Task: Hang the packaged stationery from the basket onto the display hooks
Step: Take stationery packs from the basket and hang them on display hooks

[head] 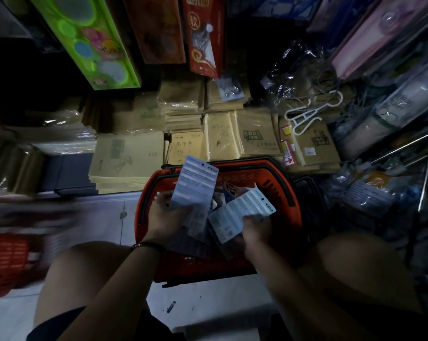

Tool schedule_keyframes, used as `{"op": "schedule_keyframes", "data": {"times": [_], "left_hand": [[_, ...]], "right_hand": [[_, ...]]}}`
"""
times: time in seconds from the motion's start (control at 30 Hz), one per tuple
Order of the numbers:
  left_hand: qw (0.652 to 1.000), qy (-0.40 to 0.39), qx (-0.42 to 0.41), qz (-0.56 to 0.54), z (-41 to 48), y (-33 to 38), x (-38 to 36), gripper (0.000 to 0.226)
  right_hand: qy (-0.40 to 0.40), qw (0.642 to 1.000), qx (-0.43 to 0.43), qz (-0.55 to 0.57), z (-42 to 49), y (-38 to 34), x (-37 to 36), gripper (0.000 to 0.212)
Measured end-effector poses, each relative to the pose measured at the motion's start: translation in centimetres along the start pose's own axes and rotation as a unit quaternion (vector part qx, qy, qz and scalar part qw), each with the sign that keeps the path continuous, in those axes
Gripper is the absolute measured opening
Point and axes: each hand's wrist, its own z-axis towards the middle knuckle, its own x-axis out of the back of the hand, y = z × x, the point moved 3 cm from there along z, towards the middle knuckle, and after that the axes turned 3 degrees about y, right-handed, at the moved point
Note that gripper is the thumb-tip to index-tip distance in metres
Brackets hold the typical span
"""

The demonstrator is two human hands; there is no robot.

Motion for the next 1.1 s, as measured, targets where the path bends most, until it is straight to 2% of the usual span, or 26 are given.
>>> {"op": "schedule_keyframes", "data": {"times": [0.1, 0.17, 0.33, 0.5, 0.53, 0.6, 0.67, 0.7, 0.77, 0.8, 0.87, 0.9, 0.97, 1.1], "left_hand": [[0.999, -0.016, -0.011, -0.048, -1.6, 0.7, -0.3, 0.062], [0.994, -0.033, -0.032, -0.099, -2.8, 1.1, -0.3, 0.066], [0.975, -0.107, -0.027, -0.193, -5.5, 1.9, -0.6, 0.077], [0.983, -0.126, -0.095, -0.089, -7.8, 2.0, -1.9, 0.057], [0.983, -0.124, -0.095, -0.093, -8.3, 2.1, -2.0, 0.061], [0.984, -0.121, -0.095, -0.095, -9.0, 2.6, -2.1, 0.075], [0.981, -0.140, -0.099, -0.085, -9.5, 3.4, -1.9, 0.076], [0.980, -0.157, -0.090, -0.087, -9.8, 3.9, -1.9, 0.070], [0.974, -0.185, -0.042, -0.121, -10.9, 5.1, -2.2, 0.042], [0.965, -0.208, -0.010, -0.158, -11.7, 5.7, -2.5, 0.033], [0.941, -0.247, 0.046, -0.227, -12.7, 6.0, -3.1, 0.057], [0.936, -0.257, 0.051, -0.236, -13.2, 6.4, -3.2, 0.062], [0.942, -0.258, 0.014, -0.215, -14.0, 7.7, -2.5, 0.051], [0.953, -0.229, -0.067, -0.187, -14.3, 10.3, -0.6, 0.040]], "right_hand": [[-0.016, 0.991, 0.128, -0.027, -2.4, -2.0, 1.0, 0.029], [-0.040, 0.985, 0.169, 0.016, -4.0, -3.1, 1.4, 0.018], [-0.131, 0.968, 0.190, 0.096, -6.6, -5.2, 2.1, 0.017], [-0.216, 0.951, 0.138, 0.175, -8.6, -5.4, 2.7, 0.009], [-0.230, 0.947, 0.140, 0.177, -8.9, -5.4, 2.8, 0.011], [-0.254, 0.941, 0.155, 0.162, -9.9, -5.7, 2.8, 0.032], [-0.265, 0.937, 0.176, 0.143, -10.8, -5.7, 2.9, 0.045], [-0.271, 0.936, 0.177, 0.135, -11.1, -5.7, 2.9, 0.042], [-0.295, 0.929, 0.198, 0.102, -12.1, -5.9, 3.0, 0.028], [-0.310, 0.921, 0.225, 0.077, -12.6, -6.3, 3.2, 0.031], [-0.332, 0.898, 0.287, 0.025, -13.6, -7.5, 3.6, 0.043], [-0.338, 0.884, 0.324, 0.003, -14.0, -8.3, 3.9, 0.049], [-0.344, 0.856, 0.385, -0.039, -14.7, -9.8, 4.6, 0.058], [-0.335, 0.841, 0.420, -0.070, -15.8, -13.4, 7.1, 0.063]]}}
